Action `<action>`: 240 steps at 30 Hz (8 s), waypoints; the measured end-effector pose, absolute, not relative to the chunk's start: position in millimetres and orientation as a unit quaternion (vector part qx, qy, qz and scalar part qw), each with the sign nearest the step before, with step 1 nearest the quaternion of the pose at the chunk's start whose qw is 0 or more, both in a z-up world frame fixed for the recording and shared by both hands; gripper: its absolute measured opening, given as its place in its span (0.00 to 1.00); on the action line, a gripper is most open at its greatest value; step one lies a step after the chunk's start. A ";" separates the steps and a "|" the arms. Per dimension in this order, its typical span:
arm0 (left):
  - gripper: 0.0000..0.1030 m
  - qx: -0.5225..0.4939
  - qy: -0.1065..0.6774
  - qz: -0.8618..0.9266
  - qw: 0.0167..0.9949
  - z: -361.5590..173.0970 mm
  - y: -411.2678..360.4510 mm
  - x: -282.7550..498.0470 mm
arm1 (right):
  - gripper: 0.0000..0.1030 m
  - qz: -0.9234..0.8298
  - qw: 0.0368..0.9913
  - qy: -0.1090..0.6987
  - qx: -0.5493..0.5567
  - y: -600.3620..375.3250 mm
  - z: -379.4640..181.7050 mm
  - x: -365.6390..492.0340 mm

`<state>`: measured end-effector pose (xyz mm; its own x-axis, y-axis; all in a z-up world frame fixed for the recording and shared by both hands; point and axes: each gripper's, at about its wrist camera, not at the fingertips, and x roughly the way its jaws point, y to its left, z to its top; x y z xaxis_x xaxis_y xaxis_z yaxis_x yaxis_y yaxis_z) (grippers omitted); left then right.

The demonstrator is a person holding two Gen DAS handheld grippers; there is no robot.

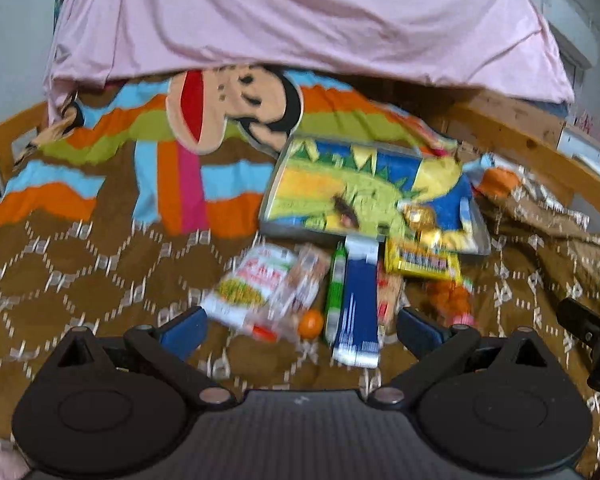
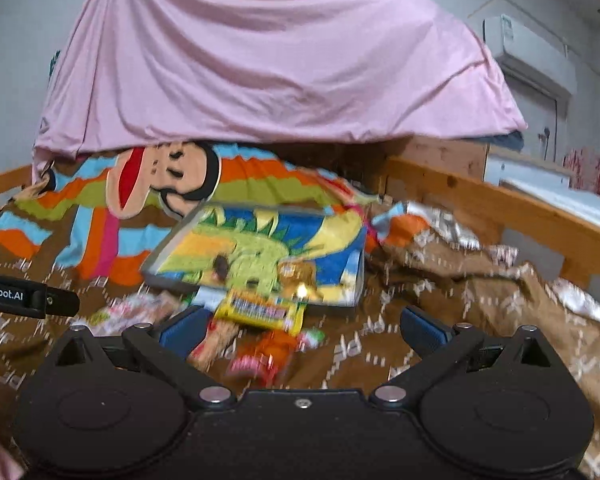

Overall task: Organize snacks
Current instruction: 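Withdraw both tools from the tray back over the snacks, then grasp the orange red-label packet with the right tool while the left tool grasps the blue-white tube, then lift the orange packet with the right tool while the left tool lifts the blue tube toward the tray, then lower the orange packet and blue tube into the tray and open both tools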

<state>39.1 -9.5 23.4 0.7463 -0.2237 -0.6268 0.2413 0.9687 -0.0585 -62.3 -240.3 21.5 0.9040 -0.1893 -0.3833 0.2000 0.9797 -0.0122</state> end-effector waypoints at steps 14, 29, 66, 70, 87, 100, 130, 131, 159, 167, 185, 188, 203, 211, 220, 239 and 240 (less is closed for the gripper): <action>1.00 0.031 0.401 -0.119 0.908 3.7 -3.3 18.4 | 0.99 -0.093 0.964 0.247 -0.009 -219.2 2.3 -73.5; 1.00 0.051 0.404 -0.097 0.908 1.8 -9.4 24.1 | 0.99 -0.078 0.952 0.296 -0.020 -215.8 -9.8 -57.6; 1.00 0.146 0.418 -0.117 0.889 -2.6 -58.0 100.0 | 0.99 -0.072 0.940 0.334 -0.006 -243.9 -12.5 -1.0; 1.00 0.178 0.402 -0.127 0.889 -3.6 -67.8 116.9 | 0.99 -0.070 0.941 0.331 -0.007 -252.3 -11.2 13.8; 1.00 0.172 0.387 -0.266 0.866 -31.2 -71.2 175.4 | 0.99 -0.031 0.927 0.368 0.066 -290.5 -51.5 95.3; 0.99 0.090 0.403 -0.307 0.857 -42.7 -77.5 194.2 | 0.91 -0.028 0.921 0.379 0.084 -271.3 -80.9 118.6; 0.70 0.126 0.414 -0.333 0.838 -62.6 -99.2 190.4 | 0.44 -0.028 0.905 0.425 0.015 -257.9 -75.3 108.7; 0.61 0.132 0.411 -0.332 0.839 -62.4 -100.9 189.5 | 0.44 -0.028 0.905 0.424 0.010 -256.6 -75.7 109.2; 0.39 0.065 0.496 -0.279 0.820 -64.1 -98.8 192.5 | 0.40 -0.031 0.912 0.409 -0.010 -250.6 -78.5 107.8; 0.39 0.024 0.506 -0.288 0.813 -50.5 -88.5 170.0 | 0.39 -0.021 0.912 0.390 -0.127 -218.3 -73.3 73.4; 0.39 -0.032 0.414 -0.213 0.884 2.0 -56.3 177.7 | 0.40 -0.060 0.949 0.286 -0.117 -217.7 -42.7 53.4; 0.39 -0.051 0.397 -0.204 0.894 5.6 -55.5 192.3 | 0.40 -0.065 0.956 0.261 -0.117 -218.3 -41.6 64.7; 0.40 -0.107 0.308 -0.162 0.931 5.5 -72.5 296.4 | 0.40 -0.086 0.975 0.169 -0.111 -246.9 -30.2 156.5; 0.40 -0.112 0.296 -0.155 0.936 -23.8 -81.0 338.4 | 0.40 -0.091 0.977 0.177 -0.079 -264.9 -42.8 212.6; 0.40 -0.094 0.329 -0.173 0.923 -56.0 -93.1 352.8 | 0.40 -0.089 0.969 0.216 -0.077 -266.7 -70.4 249.8; 0.43 -0.044 0.350 -0.156 0.923 -68.5 -114.3 350.1 | 0.54 -0.086 0.963 0.245 -0.074 -263.5 -89.0 259.8; 0.49 -0.043 0.351 -0.155 0.922 -67.9 -115.1 349.7 | 0.57 -0.087 0.963 0.243 -0.073 -264.0 -87.3 259.1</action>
<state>349.7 -115.1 -67.9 0.7054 -0.3160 -0.6344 0.2562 0.9483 -0.1875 259.1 -264.0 -87.3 0.8668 -0.2036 -0.4552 0.1326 0.9741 -0.1833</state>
